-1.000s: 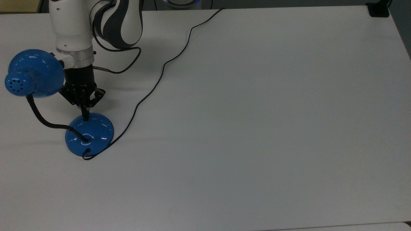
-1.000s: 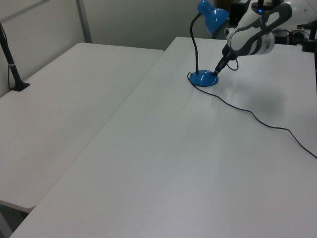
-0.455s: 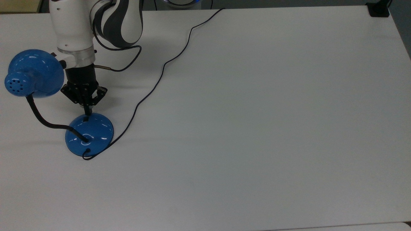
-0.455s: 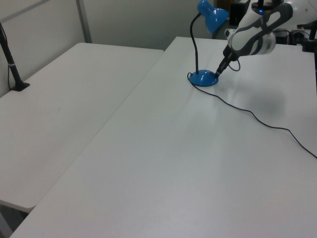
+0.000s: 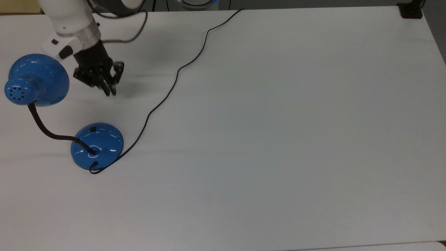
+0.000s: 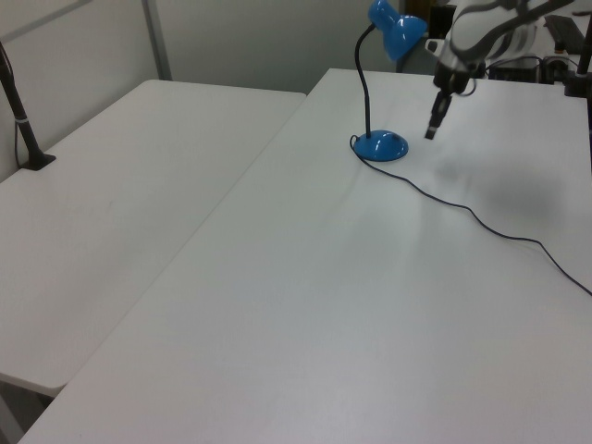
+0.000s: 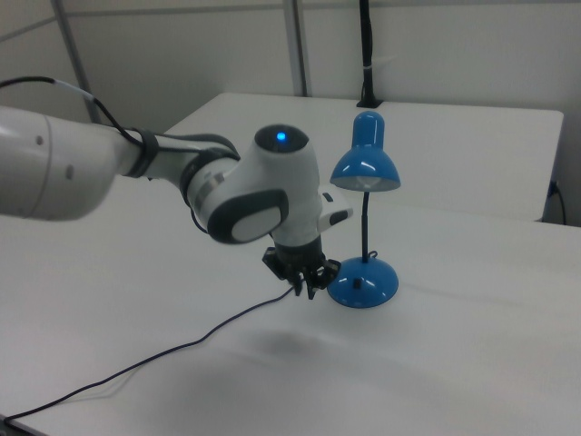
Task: Turn off the lamp
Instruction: 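Lift the gripper up and away from the lamp base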
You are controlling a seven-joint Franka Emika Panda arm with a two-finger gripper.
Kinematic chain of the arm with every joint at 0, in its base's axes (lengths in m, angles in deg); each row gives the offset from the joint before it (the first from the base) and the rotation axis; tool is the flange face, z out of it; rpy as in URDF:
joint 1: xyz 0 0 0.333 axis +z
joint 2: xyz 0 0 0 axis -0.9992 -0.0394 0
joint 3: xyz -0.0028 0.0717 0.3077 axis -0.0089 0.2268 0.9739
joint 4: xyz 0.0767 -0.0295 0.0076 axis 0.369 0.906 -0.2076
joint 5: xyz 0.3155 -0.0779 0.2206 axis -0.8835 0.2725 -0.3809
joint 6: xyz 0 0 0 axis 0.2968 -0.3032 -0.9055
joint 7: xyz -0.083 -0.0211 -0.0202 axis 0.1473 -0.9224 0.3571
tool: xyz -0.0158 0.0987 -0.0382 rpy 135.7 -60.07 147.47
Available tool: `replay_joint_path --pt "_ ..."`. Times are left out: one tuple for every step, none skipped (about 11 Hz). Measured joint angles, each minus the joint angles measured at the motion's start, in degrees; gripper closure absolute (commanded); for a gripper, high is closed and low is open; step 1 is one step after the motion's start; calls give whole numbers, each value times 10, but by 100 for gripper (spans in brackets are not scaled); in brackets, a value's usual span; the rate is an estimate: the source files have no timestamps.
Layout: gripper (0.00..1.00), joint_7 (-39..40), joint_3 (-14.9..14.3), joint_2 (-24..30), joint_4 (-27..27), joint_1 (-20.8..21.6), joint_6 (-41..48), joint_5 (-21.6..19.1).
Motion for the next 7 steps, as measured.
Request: replay_joint_path --pt "0 0 -4 19 -18 -4 83 36" --pt "0 0 -8 37 -41 -6 159 55" --pt "0 0 -9 56 -61 -6 213 62" --pt "0 -11 -9 79 -73 -3 250 63" --pt "0 -44 -9 102 -79 4 270 64" --pt "0 -96 -8 123 -85 21 282 78" --pt "0 -157 -8 141 -95 49 297 108"
